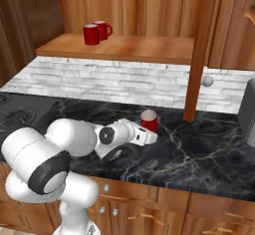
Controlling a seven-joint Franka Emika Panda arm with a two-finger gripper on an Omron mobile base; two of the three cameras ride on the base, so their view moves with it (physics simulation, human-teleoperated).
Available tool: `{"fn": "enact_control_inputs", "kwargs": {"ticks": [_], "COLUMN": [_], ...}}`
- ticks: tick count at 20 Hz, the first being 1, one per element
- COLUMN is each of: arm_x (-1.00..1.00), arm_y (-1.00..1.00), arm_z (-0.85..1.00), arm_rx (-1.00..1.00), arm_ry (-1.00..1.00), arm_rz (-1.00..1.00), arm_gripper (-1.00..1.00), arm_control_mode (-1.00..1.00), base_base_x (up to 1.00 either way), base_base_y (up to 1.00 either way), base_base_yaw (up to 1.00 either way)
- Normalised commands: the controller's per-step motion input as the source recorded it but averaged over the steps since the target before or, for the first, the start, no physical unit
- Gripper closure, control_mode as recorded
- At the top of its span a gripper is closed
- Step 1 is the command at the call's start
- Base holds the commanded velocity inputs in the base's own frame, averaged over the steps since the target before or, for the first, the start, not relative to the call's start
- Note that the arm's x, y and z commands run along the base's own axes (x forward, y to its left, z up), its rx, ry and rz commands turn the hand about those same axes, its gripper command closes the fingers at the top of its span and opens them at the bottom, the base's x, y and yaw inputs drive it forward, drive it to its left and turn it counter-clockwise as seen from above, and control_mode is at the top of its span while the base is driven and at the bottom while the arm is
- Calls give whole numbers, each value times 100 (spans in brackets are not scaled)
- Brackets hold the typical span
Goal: Pick the mug on the counter and place it in the cabinet with the handle facing the right, like the mugs already inside.
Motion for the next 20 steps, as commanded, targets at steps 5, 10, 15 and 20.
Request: {"fn": "enact_control_inputs", "kwargs": {"ticks": [5, 10, 15, 20], "arm_x": [-23, -9, -25, -54], "arm_y": [7, 7, 8, 29], "arm_z": [41, 48, 24, -1], "arm_rx": [5, 11, 6, -3], "arm_ry": [20, 16, 3, -4], "arm_rz": [28, 27, 27, 29], "arm_gripper": [100, 100, 100, 100], "arm_control_mode": [-100, -100, -100, -100], "base_base_x": [0, 0, 0, 0], "base_base_y": [0, 0, 0, 0], "base_base_yaw": [0, 0, 0, 0]}}
